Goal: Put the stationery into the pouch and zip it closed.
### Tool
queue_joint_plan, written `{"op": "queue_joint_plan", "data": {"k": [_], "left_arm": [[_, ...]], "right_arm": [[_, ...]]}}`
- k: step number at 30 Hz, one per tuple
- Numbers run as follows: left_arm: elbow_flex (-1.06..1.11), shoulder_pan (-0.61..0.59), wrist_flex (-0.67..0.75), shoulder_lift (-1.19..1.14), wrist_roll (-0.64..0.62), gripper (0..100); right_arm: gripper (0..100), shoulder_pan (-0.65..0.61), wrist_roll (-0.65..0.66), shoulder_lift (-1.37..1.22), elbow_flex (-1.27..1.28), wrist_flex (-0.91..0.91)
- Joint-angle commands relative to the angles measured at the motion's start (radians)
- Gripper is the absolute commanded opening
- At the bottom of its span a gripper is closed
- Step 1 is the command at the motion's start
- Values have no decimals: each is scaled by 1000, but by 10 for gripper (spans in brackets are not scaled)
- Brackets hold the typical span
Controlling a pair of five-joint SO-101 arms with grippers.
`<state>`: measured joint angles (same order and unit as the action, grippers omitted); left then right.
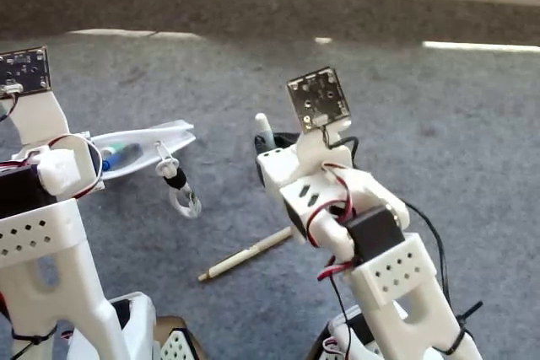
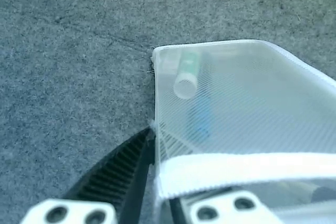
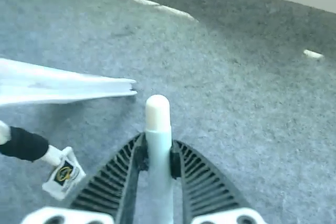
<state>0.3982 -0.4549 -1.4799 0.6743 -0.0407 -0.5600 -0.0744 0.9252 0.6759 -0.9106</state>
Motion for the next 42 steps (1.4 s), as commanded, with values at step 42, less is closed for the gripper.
{"op": "queue_joint_plan", "data": {"k": [42], "left_arm": [[10,-7,6,-10,-3,7]], "right_arm": [[4,-357,-166,176,185,1260]]}}
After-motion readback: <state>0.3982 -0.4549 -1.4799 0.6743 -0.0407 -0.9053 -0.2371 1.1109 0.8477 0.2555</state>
